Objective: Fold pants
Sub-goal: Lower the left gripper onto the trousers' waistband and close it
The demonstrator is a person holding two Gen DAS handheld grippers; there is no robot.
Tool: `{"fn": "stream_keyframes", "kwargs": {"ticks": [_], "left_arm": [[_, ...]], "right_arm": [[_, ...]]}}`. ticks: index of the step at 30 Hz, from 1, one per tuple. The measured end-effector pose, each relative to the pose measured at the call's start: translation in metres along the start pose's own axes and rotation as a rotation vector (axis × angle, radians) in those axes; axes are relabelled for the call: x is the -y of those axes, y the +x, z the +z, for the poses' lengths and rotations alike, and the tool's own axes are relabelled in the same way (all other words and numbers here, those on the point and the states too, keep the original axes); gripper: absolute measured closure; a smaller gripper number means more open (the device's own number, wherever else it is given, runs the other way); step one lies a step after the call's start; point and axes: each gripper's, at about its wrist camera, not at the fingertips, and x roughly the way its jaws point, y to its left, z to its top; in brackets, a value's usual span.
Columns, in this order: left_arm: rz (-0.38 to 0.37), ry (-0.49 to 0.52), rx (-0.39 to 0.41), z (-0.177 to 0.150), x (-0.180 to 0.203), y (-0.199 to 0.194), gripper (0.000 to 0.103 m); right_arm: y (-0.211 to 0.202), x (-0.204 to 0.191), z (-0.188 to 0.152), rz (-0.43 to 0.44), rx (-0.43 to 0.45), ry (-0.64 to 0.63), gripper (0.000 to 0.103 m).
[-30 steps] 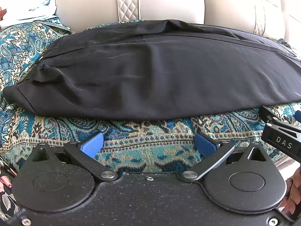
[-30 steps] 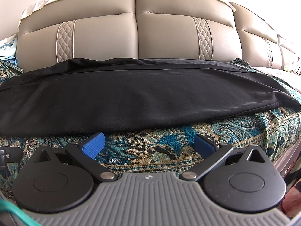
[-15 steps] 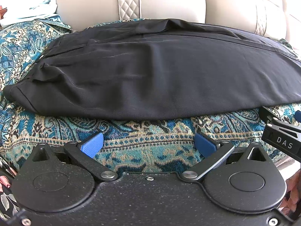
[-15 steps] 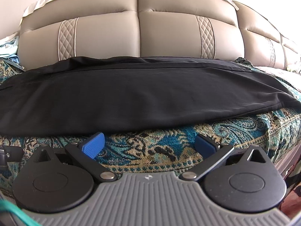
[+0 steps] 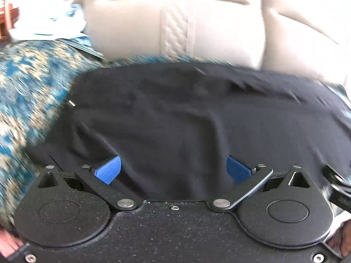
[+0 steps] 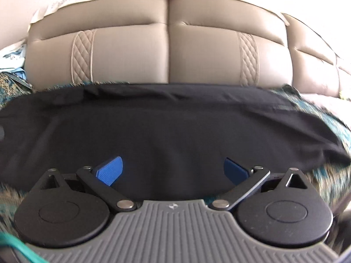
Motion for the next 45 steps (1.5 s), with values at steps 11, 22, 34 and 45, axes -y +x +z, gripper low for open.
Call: {"fn": "stream_keyframes", "kwargs": {"ticks": [11, 22, 34, 45], "left_arm": [[0.158, -0.479, -0.091, 0.152, -0.108, 0.128, 0.000], [0.346, -0.731, -0.191, 0.208, -0.149, 0.267, 0.001], [0.655, -0.624, -0.189, 0.214, -0.138, 0.301, 0.063], [0.360, -0.605, -0.043, 0.188, -0.150, 0.204, 0.099]], "right_arm": [[0.087, -0.012, 0.126, 0.236, -0.012, 0.161, 0.000], [0.220, -0.077, 0.209, 0.347, -0.323, 0.280, 0.000], [0.253, -0.129, 0.209, 0.335, -0.359, 0.238, 0.000], [0.221, -0.161, 0.197, 0.427, -0.361, 0.325, 0.001]]}}
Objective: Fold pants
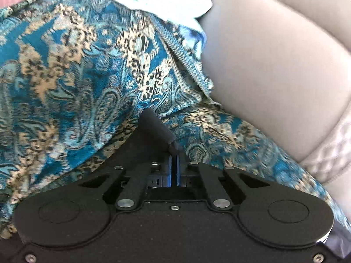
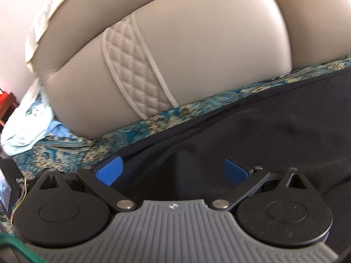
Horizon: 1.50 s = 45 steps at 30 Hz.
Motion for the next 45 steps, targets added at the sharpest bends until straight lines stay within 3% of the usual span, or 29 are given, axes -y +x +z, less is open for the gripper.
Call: {"fn": "stream_keyframes", "kwargs": {"ticks": [5, 10, 16, 19, 23, 25, 26, 27, 30, 36, 41, 45], "left_arm": [[-0.070, 0.040, 0.041, 0.004, -0.015, -0.034, 0.100], [-0.120, 0.031, 0.085, 0.001, -0.031, -0.058, 0.100], [-0.183, 0.014, 0.079, -0.008, -0.048, -0.067, 0.100], [-0.206, 0.025, 0.102, -0.013, -0.051, -0.070, 0.100], [-0.211, 0.043, 0.123, -0.021, -0.053, -0.072, 0.100], [-0.212, 0.053, 0.129, -0.024, -0.053, -0.074, 0.100], [-0.216, 0.060, 0.131, -0.025, -0.053, -0.075, 0.099], [-0.224, 0.069, 0.132, -0.026, -0.052, -0.077, 0.099], [-0.238, 0.096, 0.146, -0.032, -0.054, -0.088, 0.099], [-0.262, 0.121, 0.193, -0.058, -0.073, -0.126, 0.099], [-0.275, 0.114, 0.224, -0.099, -0.101, -0.160, 0.099], [-0.258, 0.107, 0.193, -0.138, -0.125, -0.176, 0.099]], "right_arm": [[0.005, -0.028, -0.016, 0.121, -0.017, 0.047, 0.016], [0.030, -0.047, -0.030, 0.202, -0.082, 0.184, 0.029], [0.054, -0.067, -0.054, 0.227, -0.171, 0.276, 0.033], [0.056, -0.080, -0.057, 0.212, -0.133, 0.247, 0.036], [0.073, -0.084, -0.047, 0.102, -0.087, 0.294, 0.045], [0.082, -0.080, -0.044, 0.062, -0.088, 0.337, 0.057], [0.086, -0.078, -0.044, 0.038, -0.097, 0.348, 0.078], [0.087, -0.075, -0.045, 0.017, -0.104, 0.347, 0.091], [0.074, -0.072, -0.051, 0.013, -0.081, 0.315, 0.095], [0.010, -0.080, -0.073, 0.058, 0.042, 0.170, 0.095], [-0.046, -0.074, -0.120, 0.074, 0.134, 0.068, 0.095], [-0.075, -0.063, -0.173, 0.048, 0.177, 0.014, 0.094]]}}
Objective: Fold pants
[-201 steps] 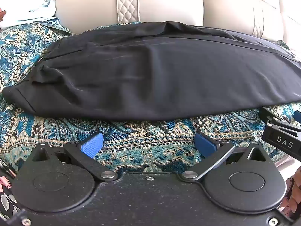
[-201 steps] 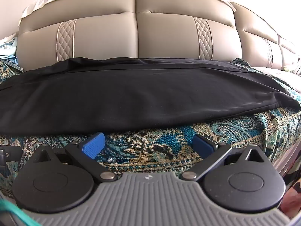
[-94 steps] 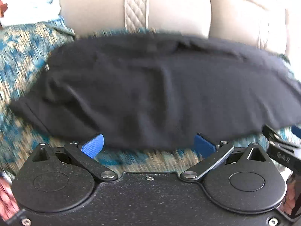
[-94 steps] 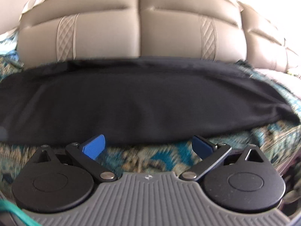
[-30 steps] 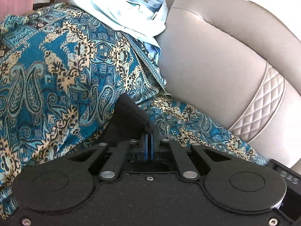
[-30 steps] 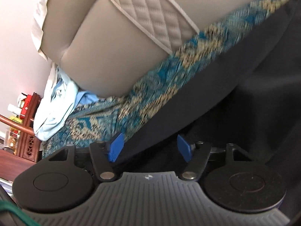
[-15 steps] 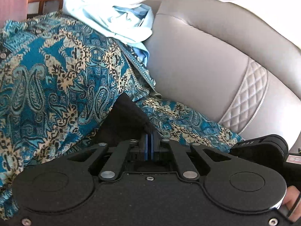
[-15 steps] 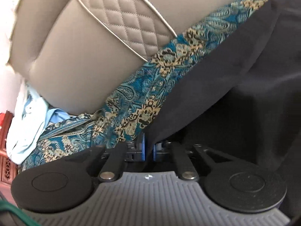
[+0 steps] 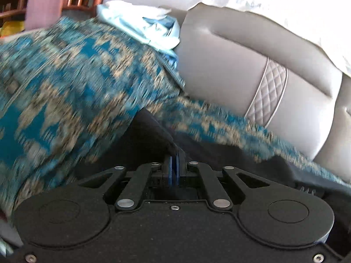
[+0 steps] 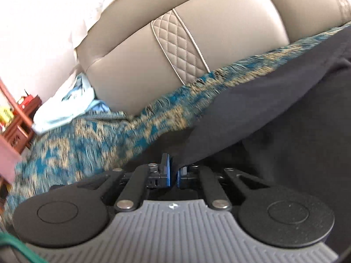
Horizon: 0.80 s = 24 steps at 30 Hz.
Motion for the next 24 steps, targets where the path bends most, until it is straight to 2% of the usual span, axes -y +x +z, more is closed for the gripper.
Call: {"fn": "stream_keyframes", "kwargs": {"ticks": [6, 12, 15, 21, 24], "left_arm": [[0.033, -0.018, -0.058, -0.047, -0.021, -0.021, 0.098], [0.076, -0.034, -0.104, -0.070, -0.034, -0.022, 0.098], [0.070, -0.048, -0.082, -0.070, -0.037, -0.027, 0.098], [0.041, -0.041, 0.033, -0.050, -0.037, -0.036, 0.096], [0.048, -0.084, 0.029, -0.036, -0.043, -0.022, 0.093]], "right_arm": [[-0.038, 0.012, -0.062, -0.055, 0.057, -0.096, 0.094], [-0.055, 0.014, -0.089, -0.055, 0.076, -0.184, 0.090], [-0.055, 0.013, -0.096, -0.052, 0.077, -0.198, 0.090], [-0.044, 0.004, -0.097, -0.048, 0.082, -0.161, 0.090], [-0.036, -0.003, -0.099, -0.040, 0.075, -0.156, 0.090]]}}
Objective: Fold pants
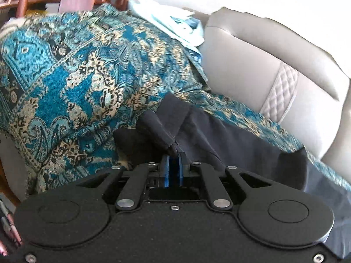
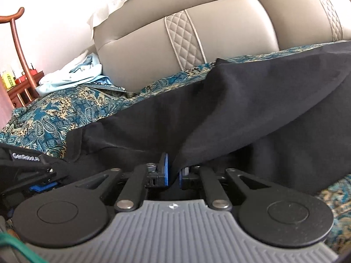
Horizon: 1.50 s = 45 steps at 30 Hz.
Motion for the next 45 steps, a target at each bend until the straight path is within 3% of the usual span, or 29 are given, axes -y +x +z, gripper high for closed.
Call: {"fn": "stream_keyframes", "kwargs": {"ticks": [2, 5, 7, 10, 11, 12, 13, 17, 22, 27, 33, 36, 41, 45], "left_arm": [[-0.008, -0.027, -0.022, 0.003, -0.007, 0.009, 0.089], [-0.045, -0.038, -0.031, 0.005, -0.014, 0.015, 0.061], [-0.056, -0.039, -0.026, 0.003, -0.016, 0.020, 0.056], [-0.040, -0.065, -0.040, 0.004, -0.017, 0.030, 0.057], [-0.027, -0.067, -0.037, 0.003, -0.017, 0.032, 0.066], [0.009, -0.046, -0.035, 0.003, -0.015, 0.035, 0.086], [0.066, -0.014, -0.038, 0.002, -0.013, 0.040, 0.089], [0.106, -0.030, -0.077, -0.003, -0.019, 0.051, 0.089], [0.140, 0.017, -0.073, -0.003, -0.012, 0.053, 0.089], [0.156, 0.044, -0.074, -0.001, -0.010, 0.055, 0.087], [0.165, 0.084, -0.073, -0.003, -0.008, 0.056, 0.087], [0.166, 0.083, -0.076, -0.003, -0.009, 0.056, 0.087], [0.181, 0.093, -0.085, -0.003, -0.009, 0.057, 0.087], [0.195, 0.082, -0.105, 0.001, -0.009, 0.060, 0.087]], "right_arm": [[0.005, -0.006, 0.000, 0.005, -0.005, 0.004, 0.090], [0.010, -0.011, -0.003, 0.009, -0.009, -0.003, 0.090], [0.012, -0.012, -0.006, 0.011, -0.012, -0.008, 0.090], [0.012, -0.012, -0.008, 0.019, -0.004, -0.024, 0.089], [0.012, -0.011, -0.009, 0.024, 0.000, -0.032, 0.088], [0.011, -0.010, -0.009, 0.030, 0.006, -0.037, 0.087], [0.011, -0.008, -0.008, 0.033, 0.011, -0.038, 0.086], [0.008, 0.008, -0.001, -0.019, 0.061, -0.017, 0.068], [0.005, 0.053, 0.020, -0.175, 0.132, 0.063, 0.068], [0.003, 0.127, 0.060, -0.363, 0.198, 0.159, 0.070], [0.004, 0.216, 0.110, -0.573, 0.213, 0.238, 0.074], [-0.004, 0.262, 0.128, -0.601, 0.207, 0.270, 0.074], [0.000, 0.317, 0.160, -0.552, 0.180, 0.343, 0.074], [-0.003, 0.359, 0.183, -0.586, 0.195, 0.421, 0.073]]}}
